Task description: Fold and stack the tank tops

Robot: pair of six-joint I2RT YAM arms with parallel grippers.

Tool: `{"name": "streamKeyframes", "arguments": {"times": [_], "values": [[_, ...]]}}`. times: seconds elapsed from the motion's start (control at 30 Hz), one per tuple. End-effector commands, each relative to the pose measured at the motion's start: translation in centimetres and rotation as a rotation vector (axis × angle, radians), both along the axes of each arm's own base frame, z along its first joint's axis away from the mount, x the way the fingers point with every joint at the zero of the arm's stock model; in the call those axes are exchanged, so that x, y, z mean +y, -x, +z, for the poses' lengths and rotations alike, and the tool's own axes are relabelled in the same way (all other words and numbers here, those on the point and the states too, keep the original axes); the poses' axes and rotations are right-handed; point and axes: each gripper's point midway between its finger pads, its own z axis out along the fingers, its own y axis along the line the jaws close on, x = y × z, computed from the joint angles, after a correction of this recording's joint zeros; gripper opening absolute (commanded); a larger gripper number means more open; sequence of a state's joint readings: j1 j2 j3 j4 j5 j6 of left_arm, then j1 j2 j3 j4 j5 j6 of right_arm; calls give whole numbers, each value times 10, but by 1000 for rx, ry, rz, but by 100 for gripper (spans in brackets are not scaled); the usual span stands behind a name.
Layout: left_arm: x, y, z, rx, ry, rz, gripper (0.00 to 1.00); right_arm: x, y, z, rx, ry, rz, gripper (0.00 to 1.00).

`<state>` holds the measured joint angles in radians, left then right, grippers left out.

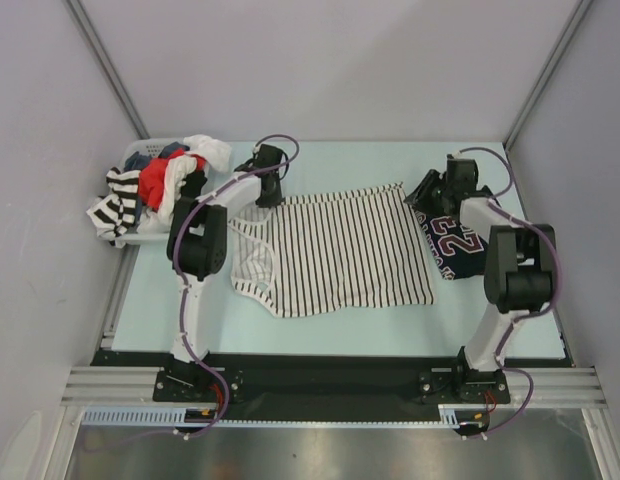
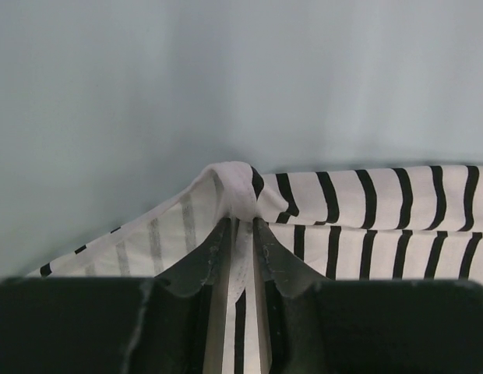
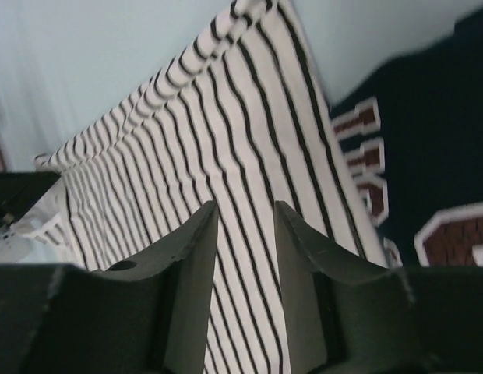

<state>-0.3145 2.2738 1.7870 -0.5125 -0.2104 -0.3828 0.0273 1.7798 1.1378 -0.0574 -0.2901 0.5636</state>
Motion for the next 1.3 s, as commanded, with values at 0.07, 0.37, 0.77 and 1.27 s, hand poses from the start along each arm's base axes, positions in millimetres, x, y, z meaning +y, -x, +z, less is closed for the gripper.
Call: {"name": "streamKeyframes", "arguments": {"times": [0.07, 0.37, 0.77, 1.27], "values": [[19, -10, 3, -4, -14, 39, 22, 5, -40, -28, 61, 160, 59, 45], [12, -10, 8, -22, 53, -1, 0, 4, -82, -43, 79, 378, 10, 46], [10, -6, 31, -61, 76, -16, 0, -3, -110, -49, 43, 439, -15, 50], [6, -4, 55, -100, 102, -38, 0, 11, -129, -48, -15, 405, 27, 30]]}}
